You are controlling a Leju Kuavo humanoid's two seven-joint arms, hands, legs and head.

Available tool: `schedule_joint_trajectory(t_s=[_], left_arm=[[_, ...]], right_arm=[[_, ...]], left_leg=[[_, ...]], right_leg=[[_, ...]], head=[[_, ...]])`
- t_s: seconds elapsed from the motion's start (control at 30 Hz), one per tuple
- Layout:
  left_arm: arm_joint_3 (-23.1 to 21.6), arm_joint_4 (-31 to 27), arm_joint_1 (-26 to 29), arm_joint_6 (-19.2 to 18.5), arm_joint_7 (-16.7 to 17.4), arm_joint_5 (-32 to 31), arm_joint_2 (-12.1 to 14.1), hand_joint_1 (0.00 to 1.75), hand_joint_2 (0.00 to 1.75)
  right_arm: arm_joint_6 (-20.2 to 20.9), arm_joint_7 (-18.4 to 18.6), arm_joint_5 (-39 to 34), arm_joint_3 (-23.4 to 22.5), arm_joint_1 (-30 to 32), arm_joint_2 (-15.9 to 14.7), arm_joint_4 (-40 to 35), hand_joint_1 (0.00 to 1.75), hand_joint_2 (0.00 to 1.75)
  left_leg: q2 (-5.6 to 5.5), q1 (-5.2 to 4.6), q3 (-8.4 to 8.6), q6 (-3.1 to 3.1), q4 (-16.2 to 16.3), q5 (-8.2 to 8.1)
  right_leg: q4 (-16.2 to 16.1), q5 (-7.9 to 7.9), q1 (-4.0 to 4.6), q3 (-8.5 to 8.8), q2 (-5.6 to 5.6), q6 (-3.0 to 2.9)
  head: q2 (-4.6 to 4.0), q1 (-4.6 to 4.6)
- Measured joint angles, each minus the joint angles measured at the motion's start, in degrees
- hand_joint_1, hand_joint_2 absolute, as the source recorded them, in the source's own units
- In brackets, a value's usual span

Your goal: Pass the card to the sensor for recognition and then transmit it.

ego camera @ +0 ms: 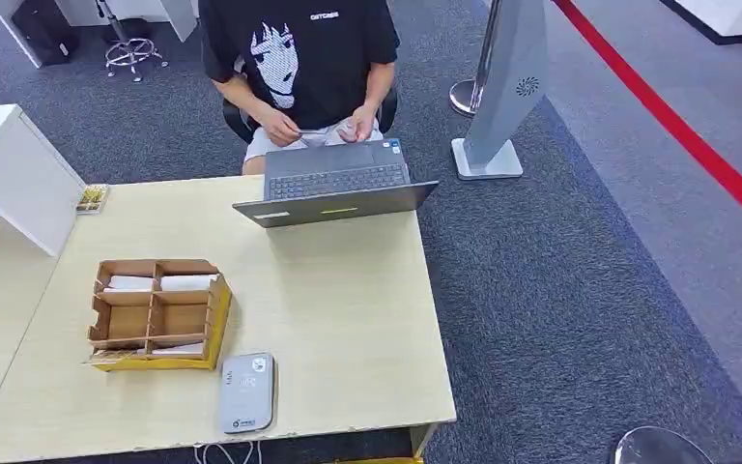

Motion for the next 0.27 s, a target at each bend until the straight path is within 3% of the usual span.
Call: schedule_joint_trajectory(t_s=[0.27], left_arm=[[0.0, 2.87, -0.6, 0.53, 0.97, -0.55, 0.59, 1.69, 1.75]], right_arm=[[0.5, -0.15, 0.42, 0.17, 0.0, -0.07, 0.0, 0.38, 1.75]], left_leg=[[0.0, 0.01, 0.01, 0.0, 0.0, 0.0]], right_leg=[[0.0, 0.0, 0.0, -0.01, 0.0, 0.0]], head=[[0.0, 0.0]])
